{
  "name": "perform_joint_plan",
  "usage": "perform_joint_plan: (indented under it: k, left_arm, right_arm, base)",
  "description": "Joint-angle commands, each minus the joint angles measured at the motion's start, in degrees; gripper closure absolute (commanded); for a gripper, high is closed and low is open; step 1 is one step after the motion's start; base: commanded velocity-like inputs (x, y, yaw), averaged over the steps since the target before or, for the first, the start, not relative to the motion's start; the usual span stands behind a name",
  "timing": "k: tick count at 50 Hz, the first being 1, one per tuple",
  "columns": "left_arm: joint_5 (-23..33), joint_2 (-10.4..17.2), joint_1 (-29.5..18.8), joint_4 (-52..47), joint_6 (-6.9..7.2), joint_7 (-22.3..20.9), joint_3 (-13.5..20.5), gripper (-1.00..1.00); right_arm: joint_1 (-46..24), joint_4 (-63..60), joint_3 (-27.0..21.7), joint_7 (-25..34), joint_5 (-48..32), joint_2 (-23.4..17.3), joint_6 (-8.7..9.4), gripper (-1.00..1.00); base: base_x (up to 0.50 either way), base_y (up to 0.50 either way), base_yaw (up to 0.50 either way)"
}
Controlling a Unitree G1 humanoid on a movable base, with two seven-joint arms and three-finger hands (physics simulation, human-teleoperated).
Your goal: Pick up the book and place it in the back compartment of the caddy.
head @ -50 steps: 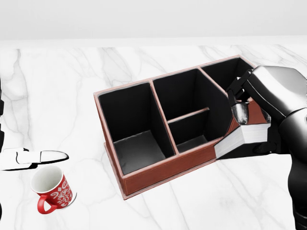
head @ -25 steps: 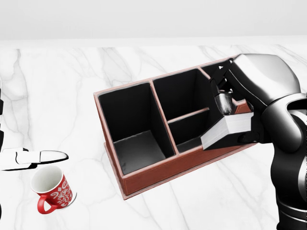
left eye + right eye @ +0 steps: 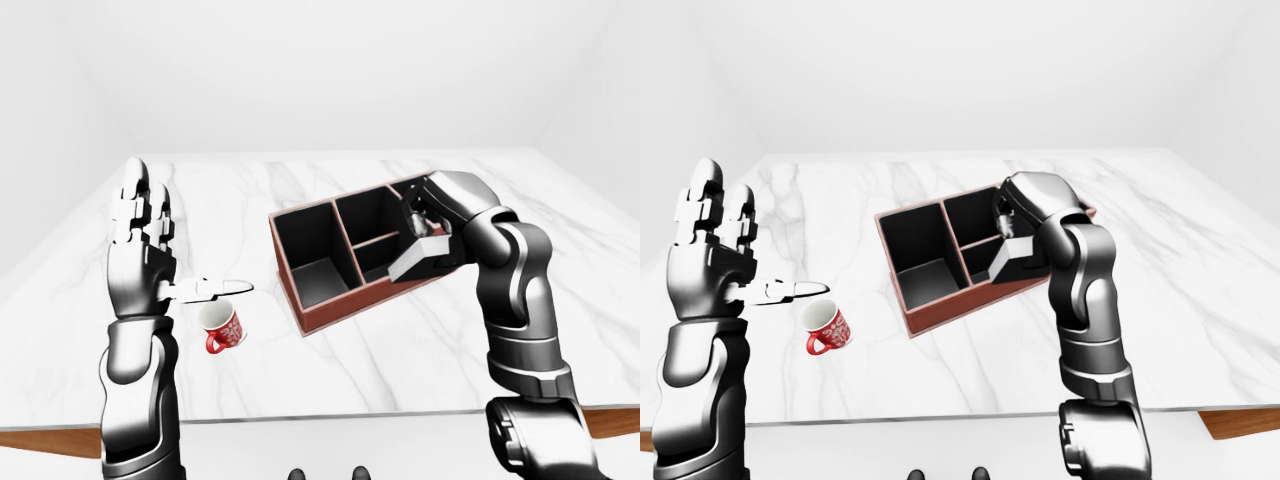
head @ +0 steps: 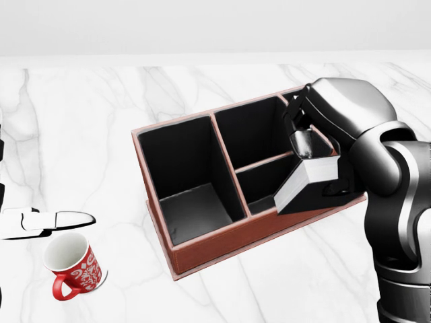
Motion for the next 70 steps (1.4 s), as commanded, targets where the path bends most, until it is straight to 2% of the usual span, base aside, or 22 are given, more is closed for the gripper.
perform_joint_plan:
  k: [1,29,70]
  left_arm:
    - [-0.14,0.10,-0.19,0.14,0.00,0.04,0.09,-1.00]
    - [0.04,0.05,-0.10,0.63,0.00,0.18,-0.04,-1.00]
    - [-0.68,0.45,-0.56,-0.12,0.00,0.36,0.53,-1.00]
  right_arm:
    - [-1.57,1.81,0.84,-0.01,-0.57,0.93,0.00,1.00]
    - [-2.35,1.67,2.46,-0.01,-2.34,3.52,0.00,1.00]
    - [-9.28,16.50,4.38,-0.01,-2.38,5.13,0.00,1.00]
  base:
    - [0.00,0.00,0.00]
    - [0.00,0.00,0.00]
    - [0.00,0.00,0.00]
